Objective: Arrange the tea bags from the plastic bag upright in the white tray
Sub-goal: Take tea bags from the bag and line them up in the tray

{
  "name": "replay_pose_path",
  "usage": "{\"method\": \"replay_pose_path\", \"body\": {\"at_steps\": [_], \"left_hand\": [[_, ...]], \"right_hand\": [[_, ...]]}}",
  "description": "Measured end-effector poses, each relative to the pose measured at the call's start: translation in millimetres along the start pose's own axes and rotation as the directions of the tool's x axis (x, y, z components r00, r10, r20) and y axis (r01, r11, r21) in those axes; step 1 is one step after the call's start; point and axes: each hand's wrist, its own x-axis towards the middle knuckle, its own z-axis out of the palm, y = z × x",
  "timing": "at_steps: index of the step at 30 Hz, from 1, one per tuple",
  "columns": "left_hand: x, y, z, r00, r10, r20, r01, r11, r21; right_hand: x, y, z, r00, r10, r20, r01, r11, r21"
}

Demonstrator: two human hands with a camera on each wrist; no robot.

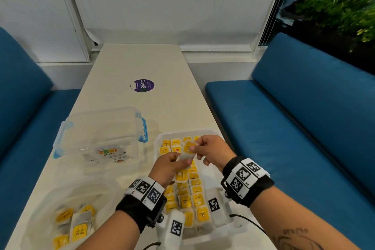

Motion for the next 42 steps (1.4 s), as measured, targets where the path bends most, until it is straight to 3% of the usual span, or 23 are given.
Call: {"method": "replay_pose_path", "body": {"at_steps": [4, 7, 9, 14, 17, 27, 31, 35, 37, 39, 41, 42], "left_hand": [[-0.7, -2.3, -7.1, 0.998, -0.048, -0.042, 0.047, 0.999, -0.007], [-3.0, -5.4, -11.3, 0.993, -0.102, -0.054, 0.097, 0.991, -0.093], [-3.7, -7.3, -12.8, 0.988, -0.140, -0.063, 0.127, 0.975, -0.185], [-8.2, -5.6, -14.3, 0.972, -0.236, -0.007, 0.205, 0.857, -0.473], [-12.1, -4.2, -17.6, 0.971, -0.241, 0.008, 0.213, 0.840, -0.498], [-14.1, -12.8, -25.6, 0.967, -0.254, -0.003, 0.216, 0.828, -0.517], [-14.5, -14.3, -26.2, 0.969, -0.247, -0.013, 0.209, 0.846, -0.490], [-17.1, -13.4, -26.3, 0.971, -0.238, -0.022, 0.199, 0.858, -0.473], [-19.4, -13.0, -27.4, 0.971, -0.235, -0.036, 0.190, 0.859, -0.475], [-22.0, -13.0, -28.9, 0.974, -0.224, -0.046, 0.176, 0.863, -0.474], [-25.0, -12.8, -30.3, 0.976, -0.213, -0.054, 0.164, 0.869, -0.468], [-26.0, -13.0, -30.9, 0.976, -0.209, -0.062, 0.158, 0.873, -0.461]], "right_hand": [[12.1, 2.6, -11.1, 0.973, -0.081, -0.218, 0.042, 0.983, -0.179], [26.0, 7.9, -22.6, 0.949, -0.091, -0.303, -0.026, 0.932, -0.362], [33.9, 9.2, -28.5, 0.953, -0.055, -0.298, -0.104, 0.865, -0.491], [55.9, 13.1, -23.0, 0.981, 0.136, -0.136, -0.192, 0.671, -0.716], [67.9, 22.1, -15.5, 0.973, 0.211, -0.092, -0.203, 0.604, -0.771], [102.4, 38.4, -10.3, 0.968, 0.209, -0.140, -0.235, 0.553, -0.799], [102.1, 42.6, -6.1, 0.975, 0.099, -0.199, -0.217, 0.607, -0.765], [91.8, 39.7, -8.3, 0.970, 0.057, -0.235, -0.202, 0.726, -0.657], [79.0, 28.9, -8.3, 0.979, 0.006, -0.204, -0.139, 0.754, -0.642], [59.0, 15.1, -3.4, 0.996, -0.036, -0.083, -0.030, 0.735, -0.677], [32.8, 3.3, 7.4, 0.982, 0.015, 0.188, 0.124, 0.699, -0.704], [18.6, -1.5, 15.1, 0.937, 0.086, 0.338, 0.195, 0.675, -0.711]]}}
